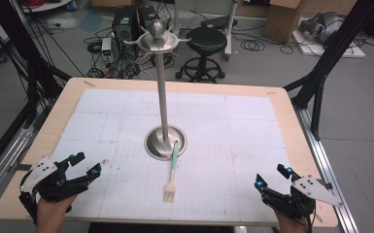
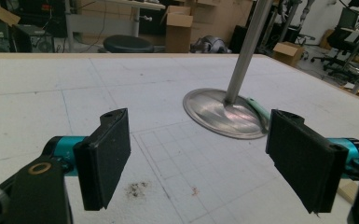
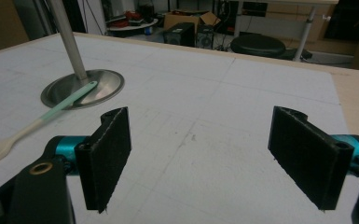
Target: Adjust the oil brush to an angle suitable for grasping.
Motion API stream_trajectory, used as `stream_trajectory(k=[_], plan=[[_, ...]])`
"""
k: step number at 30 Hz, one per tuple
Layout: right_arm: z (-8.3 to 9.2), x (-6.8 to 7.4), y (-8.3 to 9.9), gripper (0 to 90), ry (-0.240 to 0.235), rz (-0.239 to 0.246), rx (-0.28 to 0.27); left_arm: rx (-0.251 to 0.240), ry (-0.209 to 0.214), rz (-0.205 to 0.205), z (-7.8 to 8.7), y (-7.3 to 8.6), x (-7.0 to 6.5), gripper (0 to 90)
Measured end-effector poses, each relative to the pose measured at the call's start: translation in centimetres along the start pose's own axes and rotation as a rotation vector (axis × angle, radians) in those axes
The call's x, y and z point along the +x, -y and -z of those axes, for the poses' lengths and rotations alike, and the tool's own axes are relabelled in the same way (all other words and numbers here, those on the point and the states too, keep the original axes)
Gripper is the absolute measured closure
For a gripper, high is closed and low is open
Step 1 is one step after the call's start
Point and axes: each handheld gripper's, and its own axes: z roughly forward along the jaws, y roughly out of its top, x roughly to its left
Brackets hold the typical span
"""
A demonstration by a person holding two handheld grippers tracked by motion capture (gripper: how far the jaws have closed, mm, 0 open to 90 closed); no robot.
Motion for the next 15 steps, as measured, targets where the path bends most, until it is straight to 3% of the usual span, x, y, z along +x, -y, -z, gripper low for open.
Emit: stream_trajectory(k=[6,13,14,15], plan=[[-1.2,1.2,-0.2,20.5,-0.053,-0.004,0.000,0.004,-0.004,0.009,-0.1,0.0,0.2,22.5],[-3.2,3.8,-0.8,21.8,-0.135,0.032,0.013,0.003,-0.006,0.011,-0.2,0.0,0.4,22.9],[-4.1,4.8,-1.0,30.6,-0.183,0.055,0.029,0.008,-0.004,0.009,-0.2,0.0,0.3,23.0],[-4.1,4.8,-1.0,30.6,-0.183,0.055,0.029,0.008,-0.004,0.009,-0.2,0.0,0.3,23.1]])
